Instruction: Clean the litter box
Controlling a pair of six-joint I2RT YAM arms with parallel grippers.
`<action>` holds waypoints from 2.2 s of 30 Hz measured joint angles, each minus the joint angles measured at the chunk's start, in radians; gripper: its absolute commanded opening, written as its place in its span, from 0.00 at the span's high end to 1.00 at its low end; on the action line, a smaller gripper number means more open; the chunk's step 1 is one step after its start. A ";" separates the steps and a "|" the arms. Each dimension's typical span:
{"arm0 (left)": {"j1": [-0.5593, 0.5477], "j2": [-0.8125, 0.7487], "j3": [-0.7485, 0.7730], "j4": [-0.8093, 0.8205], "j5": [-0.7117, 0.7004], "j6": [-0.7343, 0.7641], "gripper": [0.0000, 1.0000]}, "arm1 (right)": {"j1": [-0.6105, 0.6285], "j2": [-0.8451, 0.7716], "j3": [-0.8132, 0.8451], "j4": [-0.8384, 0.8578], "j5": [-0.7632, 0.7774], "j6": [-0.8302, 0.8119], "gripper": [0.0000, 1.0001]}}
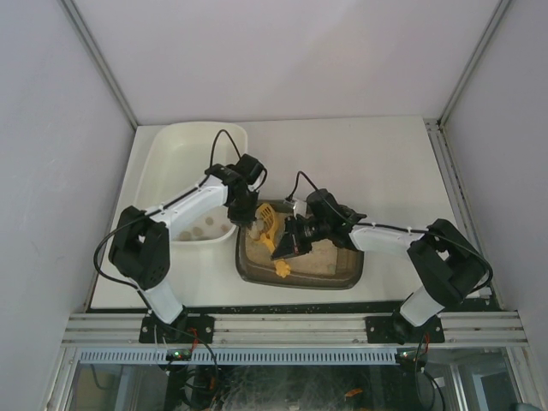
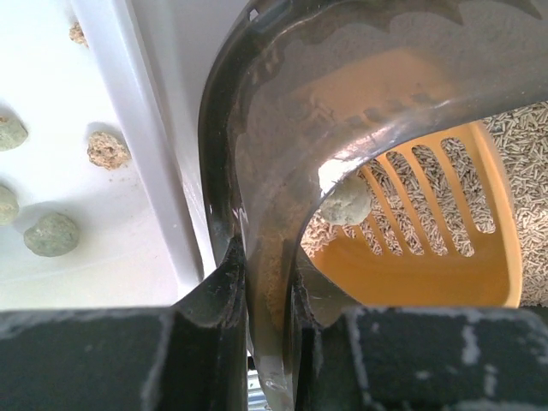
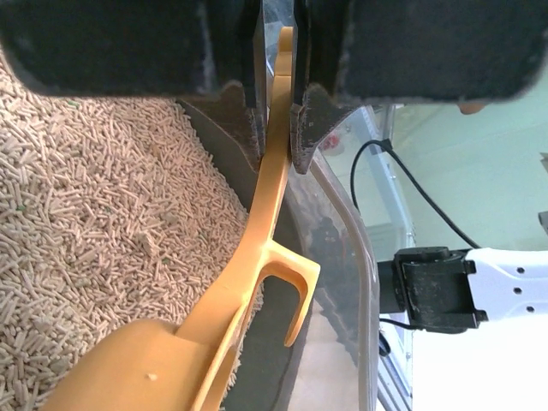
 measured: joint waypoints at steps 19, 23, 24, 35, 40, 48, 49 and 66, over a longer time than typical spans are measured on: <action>0.036 0.027 0.134 -0.136 0.063 0.076 0.81 | 0.045 -0.093 -0.093 -0.029 0.118 -0.051 1.00; 0.038 0.053 0.176 -0.166 0.076 0.093 0.80 | 0.045 -0.114 -0.124 -0.010 0.133 -0.048 1.00; 0.038 0.063 0.189 -0.173 0.078 0.099 0.79 | 0.045 -0.115 -0.127 -0.002 0.137 -0.046 1.00; 0.073 0.145 0.293 -0.166 0.135 0.084 0.38 | 0.038 -0.129 -0.132 0.014 0.209 -0.016 1.00; 0.108 0.145 0.406 -0.047 0.189 0.046 0.00 | 0.013 -0.144 -0.137 -0.009 0.230 -0.008 1.00; 0.118 0.145 0.450 -0.031 0.209 0.038 0.00 | 0.006 -0.200 -0.146 -0.077 0.264 0.002 1.00; 0.118 0.144 0.460 -0.035 0.209 0.038 0.00 | 0.005 -0.214 -0.150 -0.087 0.271 0.002 1.00; 0.270 -0.063 0.580 -0.066 0.201 0.057 0.00 | -0.031 -0.349 -0.221 -0.167 0.349 0.003 1.00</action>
